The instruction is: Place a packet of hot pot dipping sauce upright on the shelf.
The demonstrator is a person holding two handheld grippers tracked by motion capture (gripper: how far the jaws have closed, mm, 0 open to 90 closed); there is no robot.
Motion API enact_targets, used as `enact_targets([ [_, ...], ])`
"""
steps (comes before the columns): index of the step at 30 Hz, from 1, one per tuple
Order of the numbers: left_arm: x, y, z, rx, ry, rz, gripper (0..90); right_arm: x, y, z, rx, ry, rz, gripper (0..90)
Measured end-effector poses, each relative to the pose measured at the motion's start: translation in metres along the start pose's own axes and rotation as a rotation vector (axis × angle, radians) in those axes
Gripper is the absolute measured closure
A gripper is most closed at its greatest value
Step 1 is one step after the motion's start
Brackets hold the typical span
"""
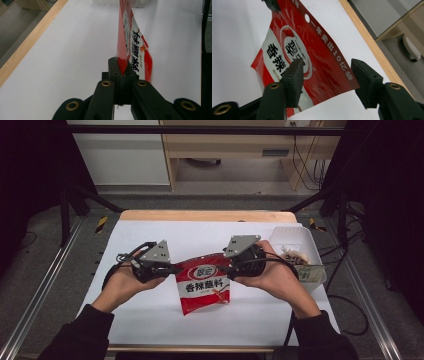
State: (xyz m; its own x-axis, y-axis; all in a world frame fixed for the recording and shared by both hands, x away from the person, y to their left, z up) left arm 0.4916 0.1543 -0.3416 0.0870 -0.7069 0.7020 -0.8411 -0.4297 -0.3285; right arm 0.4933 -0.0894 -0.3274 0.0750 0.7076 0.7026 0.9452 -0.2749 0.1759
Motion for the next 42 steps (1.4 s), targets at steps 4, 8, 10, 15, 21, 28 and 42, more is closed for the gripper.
enact_targets([
  [4, 0.004, -0.001, -0.004, 0.001, 0.005, 0.022, 89.9, -0.003, 0.006, 0.001, 0.013, -0.018, 0.012, 40.9],
  [8, 0.005, -0.002, -0.007, 0.010, 0.009, 0.021, 89.9, -0.006, 0.006, 0.005, 0.039, -0.038, 0.012, 43.0],
  [10, 0.005, -0.002, -0.008, 0.011, 0.013, 0.018, 89.9, -0.007, 0.004, 0.008, 0.063, -0.045, 0.009, 46.6],
  [15, 0.005, -0.003, -0.010, 0.010, 0.032, 0.035, 89.9, -0.008, -0.001, 0.017, 0.119, -0.061, 0.009, 57.1],
  [21, 0.006, -0.003, -0.011, 0.003, 0.044, 0.031, 89.8, -0.006, 0.000, 0.021, 0.138, -0.075, 0.020, 74.8],
  [28, 0.003, -0.005, -0.011, 0.006, 0.038, 0.018, 89.5, -0.006, -0.002, 0.025, 0.146, -0.084, 0.011, 89.4],
  [42, -0.036, -0.010, -0.024, 0.086, 0.089, -0.117, 41.1, 0.009, 0.007, 0.016, 0.094, -0.086, -0.016, 89.8],
])
Point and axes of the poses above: each handheld gripper's, and its own axes: z roughly forward along the jaws, x roughly out of its top, y roughly to its right, the point moved 3 cm from there along z, roughly forward along the jaws, and after that the axes turned 12 degrees about x, right-handed, at the moved point
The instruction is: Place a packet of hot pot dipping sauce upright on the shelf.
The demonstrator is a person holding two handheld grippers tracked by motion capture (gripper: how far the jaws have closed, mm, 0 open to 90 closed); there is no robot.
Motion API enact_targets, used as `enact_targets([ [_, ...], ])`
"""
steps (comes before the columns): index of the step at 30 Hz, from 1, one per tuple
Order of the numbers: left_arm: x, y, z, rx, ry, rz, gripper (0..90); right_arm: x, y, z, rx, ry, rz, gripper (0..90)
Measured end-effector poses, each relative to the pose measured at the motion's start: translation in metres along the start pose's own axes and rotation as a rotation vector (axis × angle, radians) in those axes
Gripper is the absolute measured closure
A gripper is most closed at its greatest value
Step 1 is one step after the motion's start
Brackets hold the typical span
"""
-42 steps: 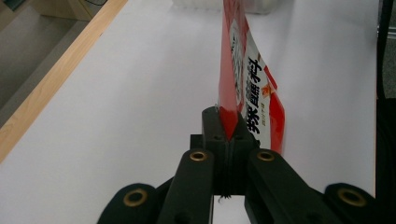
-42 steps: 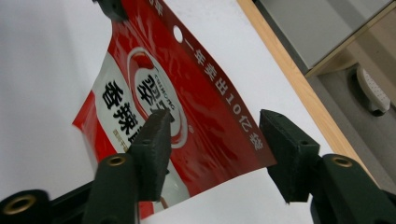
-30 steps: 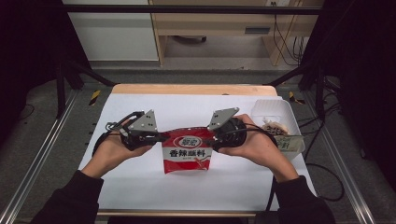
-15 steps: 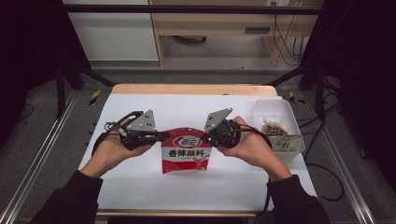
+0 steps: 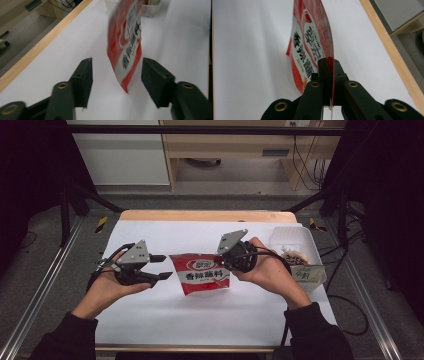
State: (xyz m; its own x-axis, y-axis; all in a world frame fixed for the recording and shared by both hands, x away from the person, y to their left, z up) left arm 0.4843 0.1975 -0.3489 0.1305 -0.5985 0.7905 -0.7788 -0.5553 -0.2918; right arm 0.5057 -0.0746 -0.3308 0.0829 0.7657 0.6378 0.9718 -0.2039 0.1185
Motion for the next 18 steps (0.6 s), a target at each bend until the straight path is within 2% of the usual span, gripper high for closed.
enact_targets([
  [3, -0.018, 0.003, -0.003, 0.029, -0.011, -0.048, 31.2, 0.003, 0.005, -0.007, -0.020, 0.009, -0.001, 89.9],
  [4, -0.026, 0.007, -0.004, 0.045, -0.003, -0.079, 28.2, 0.003, 0.007, -0.009, -0.028, 0.013, 0.000, 89.8],
  [6, -0.041, 0.013, -0.005, 0.083, 0.007, -0.110, 22.6, 0.006, 0.010, -0.015, -0.046, 0.022, 0.004, 89.9],
  [9, -0.066, 0.021, -0.003, 0.110, -0.020, -0.157, 18.8, 0.009, 0.014, -0.021, -0.066, 0.027, 0.013, 89.9],
  [13, -0.095, 0.023, 0.003, 0.121, -0.055, -0.200, 12.4, 0.012, 0.022, -0.030, -0.085, 0.018, 0.024, 89.8],
  [15, -0.102, 0.023, 0.005, 0.127, -0.071, -0.196, 10.3, 0.013, 0.025, -0.033, -0.090, 0.019, 0.026, 89.8],
  [18, -0.110, 0.020, 0.003, 0.118, -0.043, -0.244, 10.1, 0.015, 0.028, -0.039, -0.096, 0.019, 0.030, 89.8],
])
Point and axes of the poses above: each handheld gripper's, and its own axes: z roughly forward along the jaws, x roughly out of its top, y roughly to its right, the point moved 3 cm from there along z, roughly forward along the jaws, and after that the axes turned 12 degrees about x, right-handed, at the moved point
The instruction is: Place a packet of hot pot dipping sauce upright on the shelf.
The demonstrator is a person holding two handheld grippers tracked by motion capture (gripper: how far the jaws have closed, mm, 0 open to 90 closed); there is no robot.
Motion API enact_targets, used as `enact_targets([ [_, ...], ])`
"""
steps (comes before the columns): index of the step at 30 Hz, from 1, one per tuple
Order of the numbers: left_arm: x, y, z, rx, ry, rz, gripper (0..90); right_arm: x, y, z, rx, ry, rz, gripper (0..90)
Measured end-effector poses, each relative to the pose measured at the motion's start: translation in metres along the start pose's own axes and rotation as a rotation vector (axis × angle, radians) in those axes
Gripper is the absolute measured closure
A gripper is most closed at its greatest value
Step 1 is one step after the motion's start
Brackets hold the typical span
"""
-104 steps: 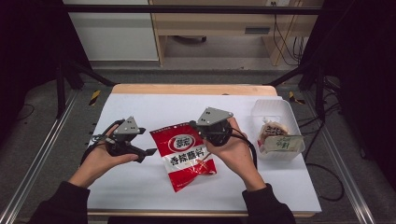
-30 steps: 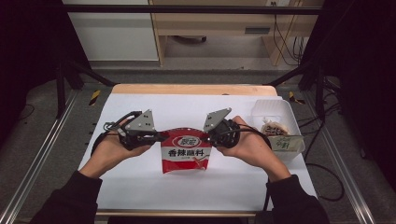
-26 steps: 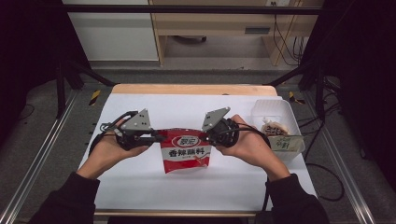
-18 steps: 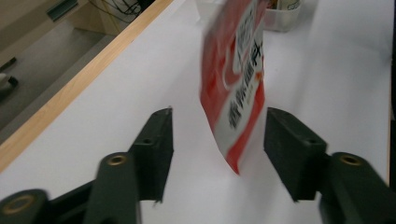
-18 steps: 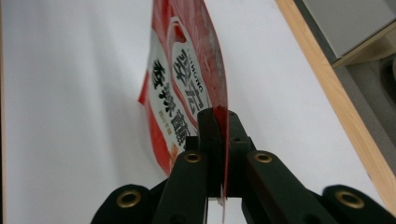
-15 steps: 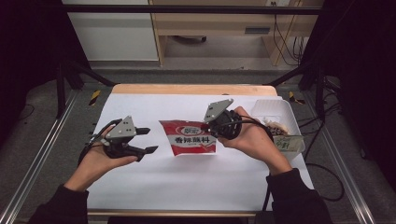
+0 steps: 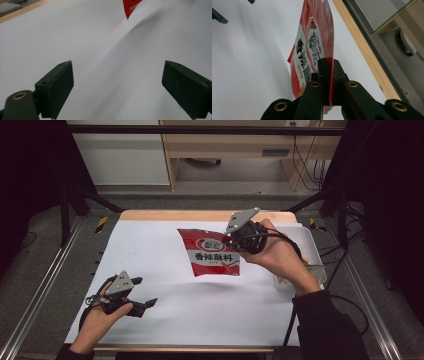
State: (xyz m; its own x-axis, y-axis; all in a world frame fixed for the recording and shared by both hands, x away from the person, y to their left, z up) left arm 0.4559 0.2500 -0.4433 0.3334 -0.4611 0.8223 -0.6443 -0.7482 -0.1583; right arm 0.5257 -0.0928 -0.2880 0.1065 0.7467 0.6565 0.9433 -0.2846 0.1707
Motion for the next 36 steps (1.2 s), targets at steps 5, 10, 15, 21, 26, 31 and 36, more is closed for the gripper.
enact_targets([
  [5, -0.015, -0.011, -0.004, 0.049, -0.009, -0.019, 8.9, 0.002, 0.008, -0.009, -0.011, 0.015, 0.009, 89.8],
  [10, -0.029, -0.023, -0.009, 0.085, -0.010, -0.069, 8.9, 0.005, 0.015, -0.014, -0.027, 0.024, 0.020, 89.8],
  [15, -0.034, -0.024, -0.007, 0.096, -0.018, -0.074, 8.9, 0.006, 0.023, -0.021, -0.049, 0.033, 0.031, 89.8],
  [21, -0.033, -0.025, -0.009, 0.106, -0.009, -0.071, 9.0, 0.004, 0.033, -0.027, -0.071, 0.047, 0.050, 89.8],
  [26, -0.033, -0.029, -0.014, 0.122, 0.007, -0.089, 9.0, 0.002, 0.044, -0.032, -0.092, 0.033, 0.071, 89.8],
  [31, -0.037, -0.030, -0.016, 0.130, -0.001, -0.086, 9.0, -0.001, 0.059, -0.039, -0.120, 0.037, 0.093, 89.8],
  [36, -0.043, -0.031, -0.018, 0.130, -0.008, -0.100, 9.0, -0.008, 0.072, -0.047, -0.167, 0.065, 0.131, 89.8],
])
Point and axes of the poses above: each handheld gripper's, and its own axes: z roughly forward along the jaws, x roughly out of its top, y roughly to its right, the point moved 3 cm from there along z, roughly forward along the jaws, and after that the axes turned 12 degrees about x, right-handed, at the moved point
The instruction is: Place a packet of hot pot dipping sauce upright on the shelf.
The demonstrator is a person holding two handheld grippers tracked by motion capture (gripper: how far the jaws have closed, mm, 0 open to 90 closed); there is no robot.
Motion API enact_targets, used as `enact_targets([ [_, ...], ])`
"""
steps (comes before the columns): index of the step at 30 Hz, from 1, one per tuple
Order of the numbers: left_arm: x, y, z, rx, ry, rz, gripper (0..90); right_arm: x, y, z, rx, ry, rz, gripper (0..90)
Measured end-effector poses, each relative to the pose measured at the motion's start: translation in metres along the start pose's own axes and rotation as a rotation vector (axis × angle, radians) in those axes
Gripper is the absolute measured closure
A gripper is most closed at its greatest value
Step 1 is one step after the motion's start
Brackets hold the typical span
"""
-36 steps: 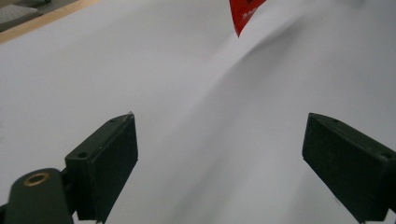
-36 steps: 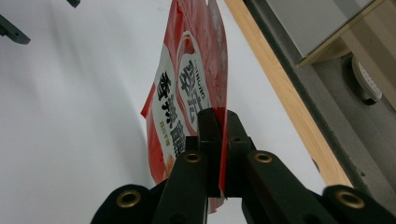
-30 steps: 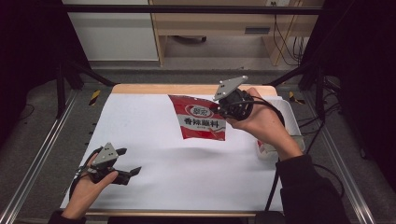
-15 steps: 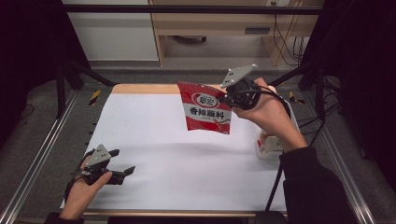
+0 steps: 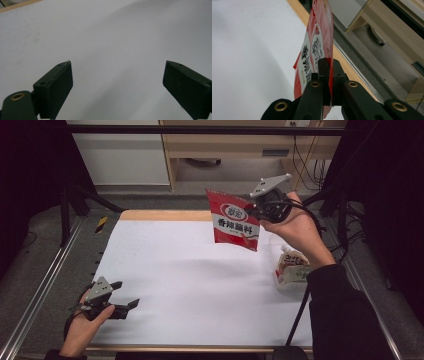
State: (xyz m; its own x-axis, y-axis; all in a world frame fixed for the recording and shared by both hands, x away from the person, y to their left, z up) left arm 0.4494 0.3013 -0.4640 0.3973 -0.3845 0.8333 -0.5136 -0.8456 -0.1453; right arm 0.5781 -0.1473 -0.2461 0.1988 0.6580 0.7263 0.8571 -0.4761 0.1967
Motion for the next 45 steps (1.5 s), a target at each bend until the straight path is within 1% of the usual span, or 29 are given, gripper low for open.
enact_targets([
  [1, 0.000, 0.000, 0.001, -0.003, 0.000, -0.007, 9.0, -0.002, 0.005, -0.002, -0.019, 0.011, 0.014, 89.8],
  [3, 0.001, 0.000, 0.002, -0.014, 0.004, -0.026, 9.0, -0.005, 0.011, -0.005, -0.042, 0.026, 0.031, 89.8],
  [5, 0.001, 0.001, 0.003, -0.010, -0.001, -0.016, 9.0, -0.009, 0.018, -0.009, -0.069, 0.041, 0.060, 89.8],
  [10, 0.000, 0.002, 0.003, -0.002, -0.004, 0.002, 9.0, -0.017, 0.029, -0.017, -0.109, 0.053, 0.092, 89.9],
  [12, 0.000, 0.002, 0.003, 0.002, -0.007, 0.011, 9.0, -0.020, 0.033, -0.022, -0.127, 0.056, 0.100, 89.9],
  [15, 0.000, 0.003, 0.003, -0.003, -0.007, 0.013, 9.0, -0.024, 0.038, -0.029, -0.145, 0.066, 0.115, 89.9],
  [20, -0.002, 0.006, 0.004, -0.011, -0.022, 0.028, 8.9, -0.033, 0.046, -0.040, -0.179, 0.064, 0.135, 89.9],
  [25, -0.001, 0.007, 0.004, 0.004, -0.024, 0.049, 8.9, -0.044, 0.053, -0.050, -0.204, 0.068, 0.158, 89.9],
  [28, -0.001, 0.007, 0.004, 0.006, -0.024, 0.041, 9.0, -0.048, 0.056, -0.054, -0.217, 0.074, 0.174, 89.9],
  [33, -0.001, 0.006, 0.004, 0.007, -0.025, 0.041, 9.0, -0.053, 0.062, -0.060, -0.237, 0.087, 0.192, 89.9],
  [37, -0.001, 0.005, 0.003, 0.013, -0.021, 0.035, 8.9, -0.057, 0.066, -0.065, -0.254, 0.092, 0.200, 89.9],
  [41, -0.001, 0.006, 0.004, 0.008, -0.022, 0.044, 8.9, -0.063, 0.070, -0.069, -0.273, 0.098, 0.214, 89.9],
  [45, -0.001, 0.007, 0.005, 0.006, -0.029, 0.047, 8.9, -0.071, 0.074, -0.071, -0.274, 0.095, 0.226, 89.9],
])
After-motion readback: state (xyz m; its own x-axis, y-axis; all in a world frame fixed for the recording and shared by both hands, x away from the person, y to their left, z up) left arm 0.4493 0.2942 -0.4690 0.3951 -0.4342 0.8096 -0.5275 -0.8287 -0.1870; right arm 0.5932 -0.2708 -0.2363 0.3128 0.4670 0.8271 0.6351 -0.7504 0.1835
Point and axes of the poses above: each handheld gripper's, and its own axes: z roughly forward along the jaws, x roughly out of its top, y roughly to its right, the point moved 3 cm from there along z, roughly forward along the jaws, and after that the axes turned 12 degrees about x, right-handed, at the moved point
